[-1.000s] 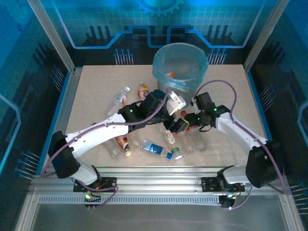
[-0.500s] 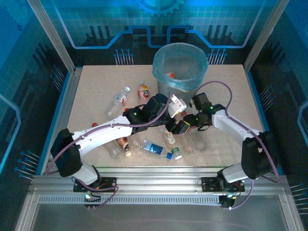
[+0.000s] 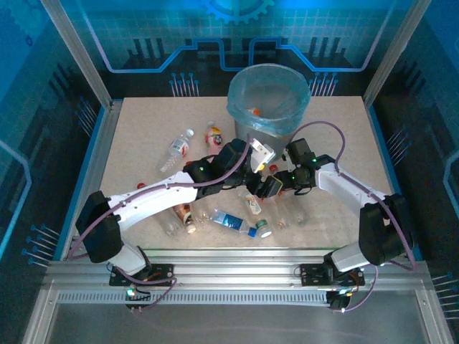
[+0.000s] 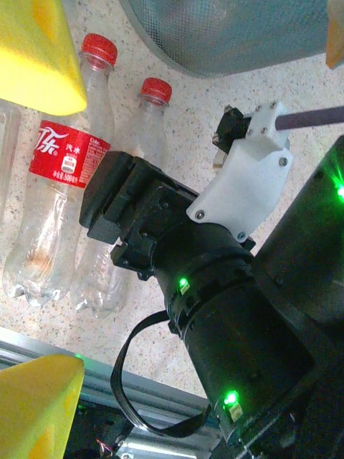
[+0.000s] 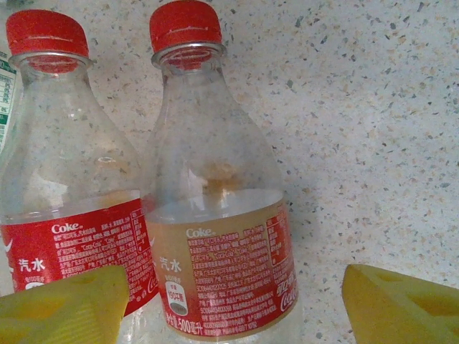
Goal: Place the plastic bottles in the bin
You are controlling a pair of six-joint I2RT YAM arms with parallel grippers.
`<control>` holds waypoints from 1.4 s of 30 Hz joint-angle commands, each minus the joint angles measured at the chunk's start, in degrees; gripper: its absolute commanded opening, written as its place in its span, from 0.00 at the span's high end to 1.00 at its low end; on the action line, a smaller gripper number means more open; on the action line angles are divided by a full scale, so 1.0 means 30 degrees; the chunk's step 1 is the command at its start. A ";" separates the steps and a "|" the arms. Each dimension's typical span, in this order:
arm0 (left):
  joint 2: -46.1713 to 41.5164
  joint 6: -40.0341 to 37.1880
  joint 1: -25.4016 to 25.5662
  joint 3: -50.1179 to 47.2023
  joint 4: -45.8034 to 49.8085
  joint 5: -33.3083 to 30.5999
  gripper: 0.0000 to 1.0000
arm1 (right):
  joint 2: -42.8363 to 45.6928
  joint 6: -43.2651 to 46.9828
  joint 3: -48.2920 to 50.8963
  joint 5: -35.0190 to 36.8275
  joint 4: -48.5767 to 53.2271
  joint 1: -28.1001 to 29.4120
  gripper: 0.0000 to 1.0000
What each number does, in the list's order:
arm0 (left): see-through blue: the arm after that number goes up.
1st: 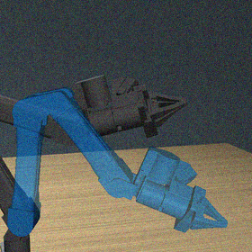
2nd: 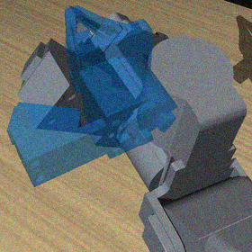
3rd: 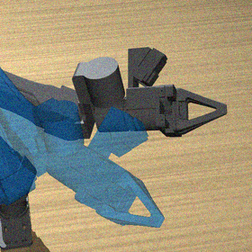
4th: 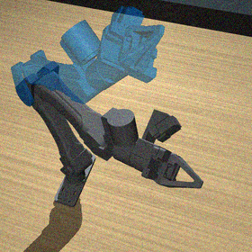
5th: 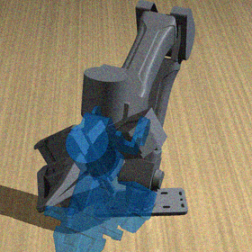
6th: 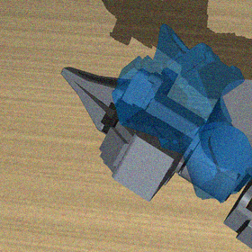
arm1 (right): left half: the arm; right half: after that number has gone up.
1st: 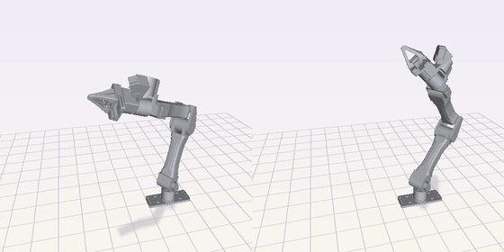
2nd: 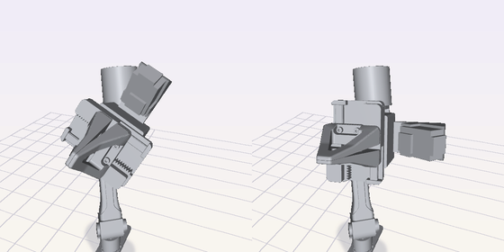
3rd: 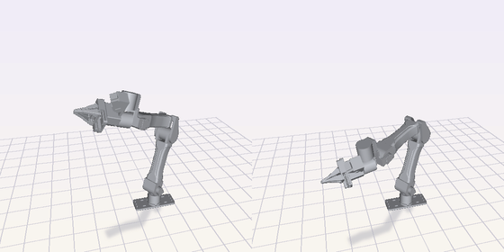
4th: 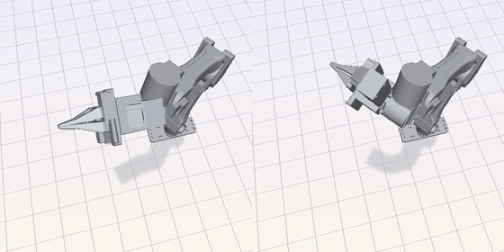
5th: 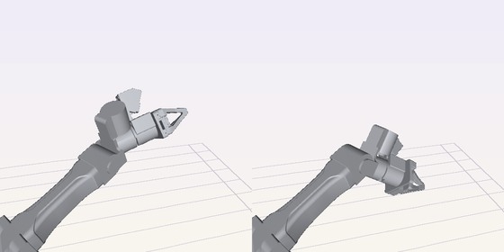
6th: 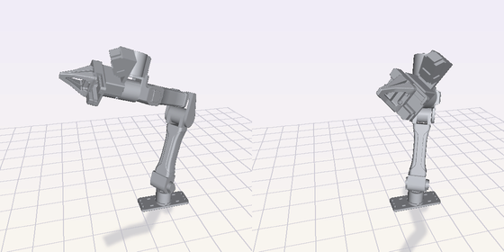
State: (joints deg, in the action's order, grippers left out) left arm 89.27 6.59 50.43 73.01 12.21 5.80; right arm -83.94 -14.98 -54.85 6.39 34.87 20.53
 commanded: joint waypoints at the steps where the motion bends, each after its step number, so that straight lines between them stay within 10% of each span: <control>1: 0.0082 0.0407 -0.0200 0.0374 0.0707 -0.0330 0.13 | -0.0513 0.0102 -0.0364 -0.0090 0.0248 -0.0199 0.21; 42: -0.0699 -0.0418 -0.1016 0.0116 0.1146 -0.1326 0.12 | -0.4019 -0.0747 -0.1785 -0.0027 -0.1905 -0.0898 0.17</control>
State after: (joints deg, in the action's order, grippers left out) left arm 89.21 6.70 48.03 73.01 14.74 2.57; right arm -94.24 -16.08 -58.72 7.01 30.35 18.57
